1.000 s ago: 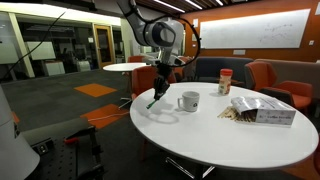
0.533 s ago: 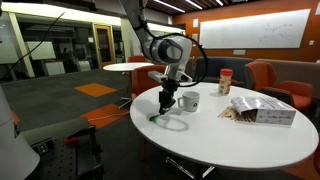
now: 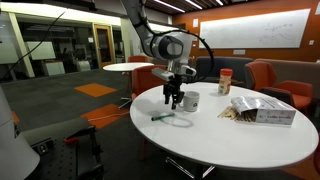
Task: Put the pen in the mug on the table
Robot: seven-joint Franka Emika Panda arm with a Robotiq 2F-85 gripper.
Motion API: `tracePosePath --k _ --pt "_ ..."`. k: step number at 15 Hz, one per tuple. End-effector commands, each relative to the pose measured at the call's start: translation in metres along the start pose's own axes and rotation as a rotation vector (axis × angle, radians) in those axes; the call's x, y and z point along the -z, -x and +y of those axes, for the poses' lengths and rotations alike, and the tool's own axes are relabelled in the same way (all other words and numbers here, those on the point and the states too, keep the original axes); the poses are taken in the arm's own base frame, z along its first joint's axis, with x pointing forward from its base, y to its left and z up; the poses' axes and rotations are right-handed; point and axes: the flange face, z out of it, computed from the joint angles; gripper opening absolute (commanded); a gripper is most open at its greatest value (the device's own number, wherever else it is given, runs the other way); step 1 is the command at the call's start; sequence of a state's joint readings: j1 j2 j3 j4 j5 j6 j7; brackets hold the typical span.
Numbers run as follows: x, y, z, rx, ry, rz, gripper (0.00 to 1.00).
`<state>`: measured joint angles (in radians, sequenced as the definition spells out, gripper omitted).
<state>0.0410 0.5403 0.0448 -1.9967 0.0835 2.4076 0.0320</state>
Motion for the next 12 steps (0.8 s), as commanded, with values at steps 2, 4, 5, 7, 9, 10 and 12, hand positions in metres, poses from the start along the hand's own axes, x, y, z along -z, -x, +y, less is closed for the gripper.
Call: tracePosePath --k 2,4,5,7,9,10,12 --pt "0.059 0.029 -0.003 0.084 0.006 0.102 1.0" --pt "0.088 0.035 -0.001 0.098 0.012 0.166 1.0" --pt "0.102 0.039 0.0 0.104 0.019 0.193 1.0" --pt "0.124 0.047 0.002 0.113 0.022 0.235 1.0" --pt "0.137 0.054 0.002 0.129 0.034 0.256 1.0" --pt "0.14 0.057 0.003 0.131 0.041 0.256 1.0" --pt "0.141 0.061 0.003 0.139 0.053 0.25 1.0"
